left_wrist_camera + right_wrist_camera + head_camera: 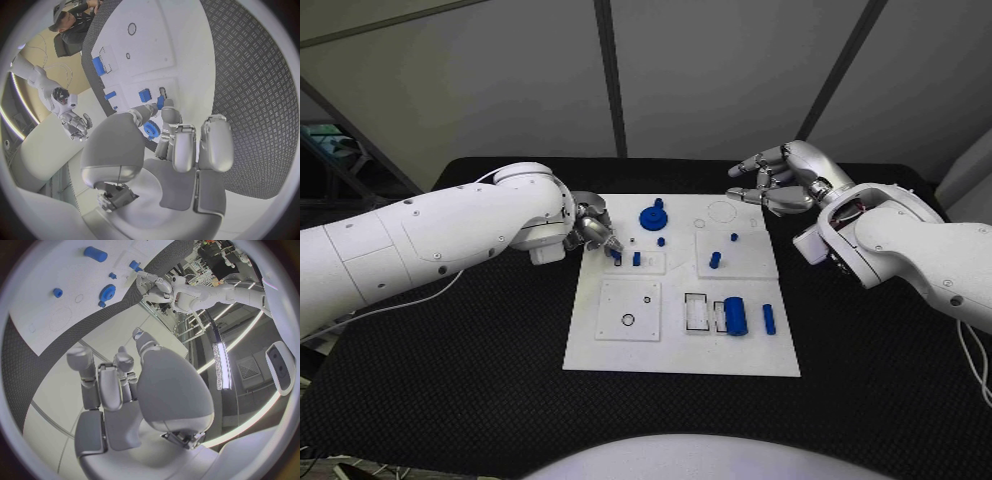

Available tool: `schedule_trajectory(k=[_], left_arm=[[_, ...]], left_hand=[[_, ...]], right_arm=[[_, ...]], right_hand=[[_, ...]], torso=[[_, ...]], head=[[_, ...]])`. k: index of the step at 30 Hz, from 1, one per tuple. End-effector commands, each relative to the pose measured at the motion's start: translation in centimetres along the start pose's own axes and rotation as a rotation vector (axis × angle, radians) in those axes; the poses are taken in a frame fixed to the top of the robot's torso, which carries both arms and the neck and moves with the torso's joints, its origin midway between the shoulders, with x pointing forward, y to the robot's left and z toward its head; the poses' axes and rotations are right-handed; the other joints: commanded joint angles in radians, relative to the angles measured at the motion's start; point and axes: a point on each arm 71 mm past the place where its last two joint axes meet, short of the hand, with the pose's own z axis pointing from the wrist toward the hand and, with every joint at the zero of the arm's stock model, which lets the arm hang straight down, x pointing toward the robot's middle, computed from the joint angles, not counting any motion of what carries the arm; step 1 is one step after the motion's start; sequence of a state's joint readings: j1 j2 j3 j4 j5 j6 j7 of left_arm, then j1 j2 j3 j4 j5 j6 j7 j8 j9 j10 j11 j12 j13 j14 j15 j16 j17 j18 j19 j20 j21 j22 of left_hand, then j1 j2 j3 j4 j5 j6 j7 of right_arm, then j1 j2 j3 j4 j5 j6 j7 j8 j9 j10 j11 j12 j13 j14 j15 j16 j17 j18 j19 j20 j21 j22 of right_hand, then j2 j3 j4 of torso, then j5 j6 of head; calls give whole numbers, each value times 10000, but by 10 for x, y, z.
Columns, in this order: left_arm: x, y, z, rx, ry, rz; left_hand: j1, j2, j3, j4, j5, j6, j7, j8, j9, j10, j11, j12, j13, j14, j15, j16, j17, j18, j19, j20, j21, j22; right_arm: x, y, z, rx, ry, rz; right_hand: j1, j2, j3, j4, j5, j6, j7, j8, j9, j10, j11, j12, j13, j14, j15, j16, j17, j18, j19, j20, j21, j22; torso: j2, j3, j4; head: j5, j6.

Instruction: Assemble the parts on the task board

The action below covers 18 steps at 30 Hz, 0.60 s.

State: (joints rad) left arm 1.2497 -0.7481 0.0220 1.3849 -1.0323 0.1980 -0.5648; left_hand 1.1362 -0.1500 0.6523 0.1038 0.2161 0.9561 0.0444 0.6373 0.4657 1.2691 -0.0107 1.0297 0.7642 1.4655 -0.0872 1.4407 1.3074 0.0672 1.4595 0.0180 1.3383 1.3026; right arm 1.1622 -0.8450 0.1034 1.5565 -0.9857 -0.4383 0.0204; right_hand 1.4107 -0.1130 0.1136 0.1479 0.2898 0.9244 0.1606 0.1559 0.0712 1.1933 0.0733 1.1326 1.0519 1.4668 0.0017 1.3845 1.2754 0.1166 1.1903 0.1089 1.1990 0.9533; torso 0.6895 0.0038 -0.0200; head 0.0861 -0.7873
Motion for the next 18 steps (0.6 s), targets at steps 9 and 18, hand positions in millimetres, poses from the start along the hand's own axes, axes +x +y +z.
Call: schedule_trajectory(k=[9, 18], left_arm=[[6, -2, -2, -96, 436, 745], [6, -2, -2, -168, 483, 780]], left_hand=[[-76, -33, 1477, -1442, 75, 39, -48, 52, 17, 346, -256, 5, -7, 622, -49, -29, 914, -25, 103, 7, 43, 22], [-76, -33, 1477, -1442, 75, 39, -48, 52, 17, 346, -256, 5, -7, 622, -49, -29, 914, -25, 103, 7, 43, 22]], right_arm=[[1, 2, 1, -65, 83, 29], [1, 2, 1, -76, 105, 33]], right_hand=[[-6, 41, 40, 6, 53, -72, -14, 37, -7, -33, -22, -62, -38, 311, -62, -41, -26, 126, -57, -34, -55, -20], [-6, 41, 40, 6, 53, -72, -14, 37, -7, -33, -22, -62, -38, 311, -62, -41, -26, 126, -57, -34, -55, -20]], torso=[[-3, 1, 19], [2, 1, 1]], head=[[-14, -28], [13, -35]])
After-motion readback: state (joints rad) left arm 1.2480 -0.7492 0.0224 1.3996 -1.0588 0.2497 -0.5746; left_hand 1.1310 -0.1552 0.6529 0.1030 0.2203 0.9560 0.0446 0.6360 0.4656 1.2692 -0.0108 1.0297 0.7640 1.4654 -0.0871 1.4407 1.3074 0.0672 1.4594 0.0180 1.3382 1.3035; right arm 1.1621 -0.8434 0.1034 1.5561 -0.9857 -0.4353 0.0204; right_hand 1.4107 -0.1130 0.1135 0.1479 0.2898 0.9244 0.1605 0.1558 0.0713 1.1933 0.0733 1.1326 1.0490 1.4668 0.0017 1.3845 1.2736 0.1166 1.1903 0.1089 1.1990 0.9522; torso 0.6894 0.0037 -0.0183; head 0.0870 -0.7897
